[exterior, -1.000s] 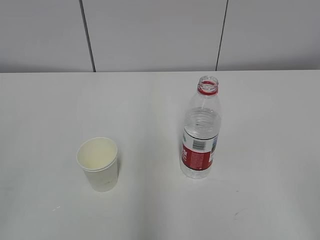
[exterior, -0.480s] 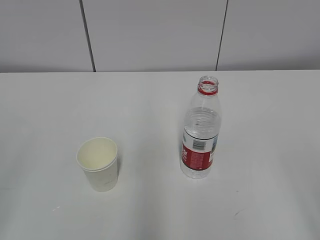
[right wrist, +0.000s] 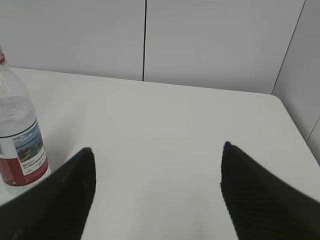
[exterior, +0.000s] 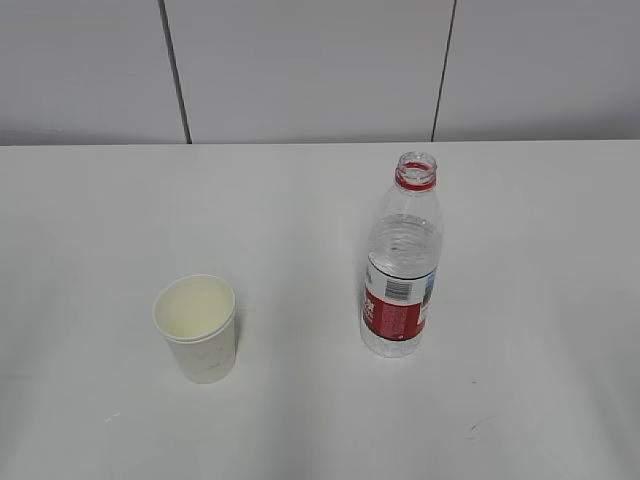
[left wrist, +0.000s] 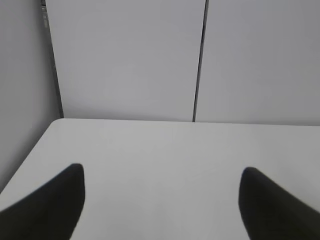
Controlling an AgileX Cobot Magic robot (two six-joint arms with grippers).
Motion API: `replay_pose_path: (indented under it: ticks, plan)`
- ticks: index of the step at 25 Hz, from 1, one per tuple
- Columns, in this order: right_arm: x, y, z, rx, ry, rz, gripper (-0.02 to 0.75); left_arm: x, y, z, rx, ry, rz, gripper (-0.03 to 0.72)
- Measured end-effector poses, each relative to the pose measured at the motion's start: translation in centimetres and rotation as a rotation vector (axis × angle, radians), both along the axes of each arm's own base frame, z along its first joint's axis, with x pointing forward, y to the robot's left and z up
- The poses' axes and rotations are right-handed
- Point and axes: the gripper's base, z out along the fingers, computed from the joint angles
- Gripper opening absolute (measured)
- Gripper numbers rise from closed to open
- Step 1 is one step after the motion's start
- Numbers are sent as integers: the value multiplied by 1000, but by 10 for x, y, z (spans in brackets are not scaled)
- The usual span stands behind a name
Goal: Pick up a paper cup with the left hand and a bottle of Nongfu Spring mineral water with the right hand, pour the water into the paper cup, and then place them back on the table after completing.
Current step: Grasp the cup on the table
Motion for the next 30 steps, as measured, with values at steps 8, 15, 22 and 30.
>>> replay_pose_path:
  ticks: [8, 15, 22, 30]
  plan:
    - [19, -2, -1, 0, -111, -20, 575, 38, 3, -12, 4, 19, 9, 572]
    - [39, -4, -10, -7, -114, -34, 575, 57, 5, -11, 35, -28, 17, 572]
    - [54, -5, -17, -27, -43, -34, 574, 78, 7, -21, 83, 22, 11, 572]
    - [70, -5, -22, -70, -8, -24, 574, 95, 7, -31, 90, -15, 4, 572]
